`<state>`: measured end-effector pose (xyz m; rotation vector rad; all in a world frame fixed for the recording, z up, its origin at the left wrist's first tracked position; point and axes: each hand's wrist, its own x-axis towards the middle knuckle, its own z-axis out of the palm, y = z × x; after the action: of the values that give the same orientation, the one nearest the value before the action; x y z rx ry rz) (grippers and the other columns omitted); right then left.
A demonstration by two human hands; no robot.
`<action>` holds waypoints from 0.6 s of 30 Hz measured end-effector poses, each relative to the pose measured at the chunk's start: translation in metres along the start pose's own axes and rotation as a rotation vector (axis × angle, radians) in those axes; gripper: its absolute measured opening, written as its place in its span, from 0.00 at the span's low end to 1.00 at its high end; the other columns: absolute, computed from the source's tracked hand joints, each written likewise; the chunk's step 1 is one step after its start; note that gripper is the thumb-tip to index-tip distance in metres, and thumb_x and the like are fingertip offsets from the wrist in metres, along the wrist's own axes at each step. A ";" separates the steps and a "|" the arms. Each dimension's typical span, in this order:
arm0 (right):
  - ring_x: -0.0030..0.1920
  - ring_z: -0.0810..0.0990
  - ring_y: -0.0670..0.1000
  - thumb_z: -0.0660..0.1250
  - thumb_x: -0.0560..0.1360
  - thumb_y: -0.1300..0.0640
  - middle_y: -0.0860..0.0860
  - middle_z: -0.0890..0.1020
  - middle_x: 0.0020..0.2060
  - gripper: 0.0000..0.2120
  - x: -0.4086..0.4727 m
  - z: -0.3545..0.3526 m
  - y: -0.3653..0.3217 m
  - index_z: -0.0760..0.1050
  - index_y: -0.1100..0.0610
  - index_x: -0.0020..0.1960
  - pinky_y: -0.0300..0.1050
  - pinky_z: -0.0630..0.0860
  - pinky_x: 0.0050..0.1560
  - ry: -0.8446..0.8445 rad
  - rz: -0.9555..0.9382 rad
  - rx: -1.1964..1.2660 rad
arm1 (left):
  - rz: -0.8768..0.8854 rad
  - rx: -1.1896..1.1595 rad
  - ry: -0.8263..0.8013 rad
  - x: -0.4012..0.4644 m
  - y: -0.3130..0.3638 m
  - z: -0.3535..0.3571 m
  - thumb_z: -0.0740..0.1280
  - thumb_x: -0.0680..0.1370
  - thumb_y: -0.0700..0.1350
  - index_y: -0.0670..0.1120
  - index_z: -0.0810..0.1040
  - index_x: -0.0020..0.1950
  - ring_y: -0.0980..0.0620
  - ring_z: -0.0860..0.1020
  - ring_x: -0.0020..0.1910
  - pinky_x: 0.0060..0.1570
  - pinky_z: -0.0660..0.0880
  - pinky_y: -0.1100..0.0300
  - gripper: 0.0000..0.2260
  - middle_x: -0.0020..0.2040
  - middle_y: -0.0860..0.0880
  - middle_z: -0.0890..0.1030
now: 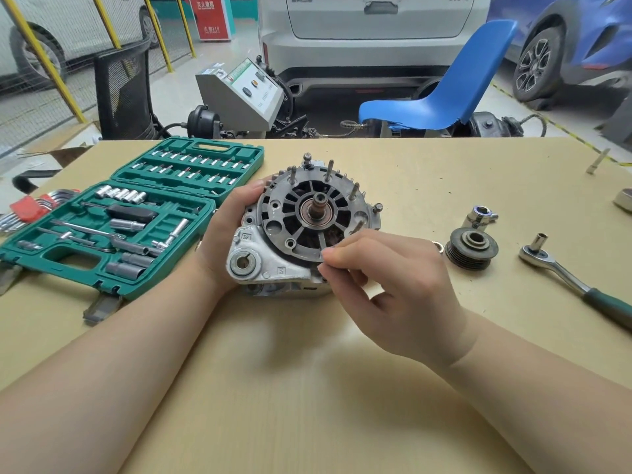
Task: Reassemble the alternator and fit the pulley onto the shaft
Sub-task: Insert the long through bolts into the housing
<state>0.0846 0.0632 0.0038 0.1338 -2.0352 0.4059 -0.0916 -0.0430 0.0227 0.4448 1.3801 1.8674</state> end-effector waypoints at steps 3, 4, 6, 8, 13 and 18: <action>0.30 0.74 0.56 0.70 0.79 0.65 0.56 0.80 0.34 0.07 -0.003 0.001 0.001 0.82 0.66 0.43 0.51 0.72 0.29 -0.071 0.060 0.003 | 0.004 0.001 -0.001 0.000 0.001 0.000 0.67 0.69 0.54 0.41 0.74 0.79 0.35 0.74 0.77 0.79 0.67 0.36 0.38 0.77 0.37 0.76; 0.30 0.74 0.54 0.70 0.79 0.64 0.55 0.81 0.34 0.07 -0.001 0.001 0.000 0.82 0.65 0.43 0.50 0.73 0.29 -0.087 0.060 -0.002 | 0.003 0.002 -0.002 0.000 0.001 0.000 0.67 0.69 0.54 0.41 0.74 0.79 0.35 0.74 0.77 0.79 0.67 0.36 0.38 0.77 0.37 0.76; 0.32 0.76 0.52 0.71 0.78 0.62 0.53 0.81 0.36 0.07 -0.001 -0.002 0.001 0.83 0.63 0.43 0.50 0.74 0.30 -0.146 0.060 0.017 | -0.001 0.005 -0.007 0.001 0.000 -0.001 0.67 0.69 0.55 0.41 0.74 0.79 0.35 0.74 0.77 0.79 0.67 0.35 0.38 0.77 0.37 0.76; 0.32 0.77 0.50 0.71 0.77 0.61 0.52 0.81 0.36 0.06 -0.001 -0.006 0.003 0.83 0.62 0.43 0.48 0.73 0.30 -0.197 0.068 0.040 | -0.002 0.014 -0.011 0.002 0.000 -0.003 0.67 0.70 0.55 0.42 0.74 0.79 0.35 0.74 0.77 0.79 0.67 0.35 0.38 0.77 0.37 0.77; 0.30 0.69 0.50 0.70 0.77 0.61 0.48 0.77 0.32 0.06 0.004 -0.012 0.006 0.83 0.60 0.42 0.46 0.69 0.29 -0.245 0.025 -0.074 | -0.003 0.029 -0.017 0.004 -0.001 -0.004 0.67 0.70 0.57 0.43 0.75 0.78 0.36 0.75 0.77 0.79 0.67 0.35 0.37 0.76 0.39 0.77; 0.29 0.71 0.57 0.66 0.79 0.59 0.51 0.75 0.30 0.10 0.004 -0.009 0.000 0.80 0.60 0.40 0.50 0.70 0.27 -0.299 0.015 -0.248 | -0.006 0.029 -0.014 0.004 0.000 -0.004 0.67 0.70 0.57 0.43 0.74 0.79 0.35 0.75 0.76 0.79 0.67 0.35 0.39 0.76 0.38 0.77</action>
<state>0.0898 0.0663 0.0115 0.0274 -2.3641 0.1457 -0.0967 -0.0423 0.0204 0.4663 1.3994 1.8382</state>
